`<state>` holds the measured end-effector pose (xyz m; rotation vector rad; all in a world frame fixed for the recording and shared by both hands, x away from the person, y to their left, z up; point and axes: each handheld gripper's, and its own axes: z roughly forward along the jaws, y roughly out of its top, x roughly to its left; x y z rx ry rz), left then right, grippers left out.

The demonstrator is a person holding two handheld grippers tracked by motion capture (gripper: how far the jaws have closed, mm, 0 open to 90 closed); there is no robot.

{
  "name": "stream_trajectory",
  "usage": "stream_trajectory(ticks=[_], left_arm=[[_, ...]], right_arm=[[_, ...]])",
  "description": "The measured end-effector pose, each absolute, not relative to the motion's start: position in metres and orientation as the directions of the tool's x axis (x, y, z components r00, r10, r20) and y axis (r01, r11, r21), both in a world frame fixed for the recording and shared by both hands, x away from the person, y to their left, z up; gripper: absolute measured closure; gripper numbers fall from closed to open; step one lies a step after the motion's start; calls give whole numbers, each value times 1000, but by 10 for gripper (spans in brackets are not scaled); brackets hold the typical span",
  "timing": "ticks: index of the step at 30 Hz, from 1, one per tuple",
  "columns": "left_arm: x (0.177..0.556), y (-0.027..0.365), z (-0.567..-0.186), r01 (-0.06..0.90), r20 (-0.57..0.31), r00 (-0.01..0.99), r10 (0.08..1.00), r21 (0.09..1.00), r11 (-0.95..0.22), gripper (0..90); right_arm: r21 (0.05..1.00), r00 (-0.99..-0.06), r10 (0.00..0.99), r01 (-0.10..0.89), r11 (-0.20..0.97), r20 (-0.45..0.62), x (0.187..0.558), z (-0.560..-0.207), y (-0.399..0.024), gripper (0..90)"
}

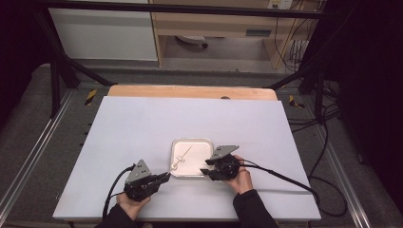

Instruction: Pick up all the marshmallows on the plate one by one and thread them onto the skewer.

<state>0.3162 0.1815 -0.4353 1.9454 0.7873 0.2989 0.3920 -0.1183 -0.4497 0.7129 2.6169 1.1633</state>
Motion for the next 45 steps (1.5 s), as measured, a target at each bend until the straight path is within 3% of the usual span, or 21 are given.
stream_trajectory(ticks=[8, 14, 23, 45], left_arm=[[316, 181, -435, 400, -120, 760, 639, 861, -314, 880], [316, 181, -435, 399, -120, 761, 638, 862, -314, 880], [316, 181, -435, 399, -120, 761, 637, 862, -314, 880], [316, 181, -435, 396, -126, 766, 630, 865, -308, 880]], right_arm=[[725, -874, 486, 329, 606, -10, 391, -451, -114, 608], [723, -872, 489, 335, 604, -4, 390, -451, -115, 682], [723, -863, 505, 364, 587, 24, 391, -450, -115, 696], [820, -848, 495, 413, 397, 188, 390, -417, -128, 703]])
